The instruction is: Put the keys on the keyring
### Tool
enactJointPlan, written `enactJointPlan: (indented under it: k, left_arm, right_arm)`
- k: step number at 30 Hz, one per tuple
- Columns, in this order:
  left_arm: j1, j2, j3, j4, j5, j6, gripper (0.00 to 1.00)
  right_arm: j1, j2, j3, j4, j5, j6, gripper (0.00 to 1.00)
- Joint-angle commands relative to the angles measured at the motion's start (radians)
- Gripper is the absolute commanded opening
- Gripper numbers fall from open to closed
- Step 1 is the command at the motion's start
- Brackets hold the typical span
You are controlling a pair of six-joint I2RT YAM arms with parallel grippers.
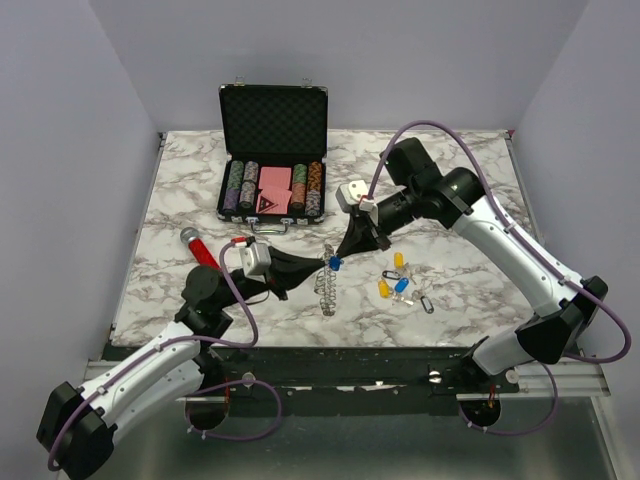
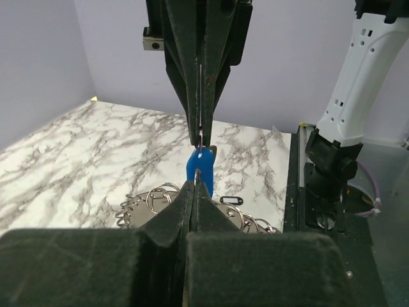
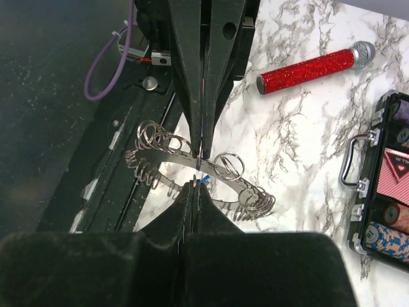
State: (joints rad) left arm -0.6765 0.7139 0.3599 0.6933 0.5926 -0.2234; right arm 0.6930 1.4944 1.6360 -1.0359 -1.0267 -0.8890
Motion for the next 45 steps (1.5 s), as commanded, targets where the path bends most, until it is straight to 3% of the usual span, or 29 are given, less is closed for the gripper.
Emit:
enactJointPlan:
  k: [1, 8, 20, 45]
  left_arm:
    - [0.000, -0.045, -0.038, 0.080, -0.106, -0.169, 0.00]
    - [0.002, -0.079, -0.091, 0.159, -0.151, -0.251, 0.00]
    - [0.002, -0.054, -0.101, 0.195, -0.149, -0.278, 0.00]
    - [0.002, -0.051, -0.116, 0.210, -0.160, -0.286, 0.00]
  right_arm:
    - [0.013, -0.013, -0.016, 0.040, 0.033, 0.082, 0.01]
    - [0.025, -0.020, -0.047, 0.074, 0.057, 0.119, 0.01]
    - [0.046, -0.011, -0.042, 0.160, 0.073, 0.229, 0.01]
    - [0.069, 0.004, -0.047, 0.200, 0.088, 0.275, 0.01]
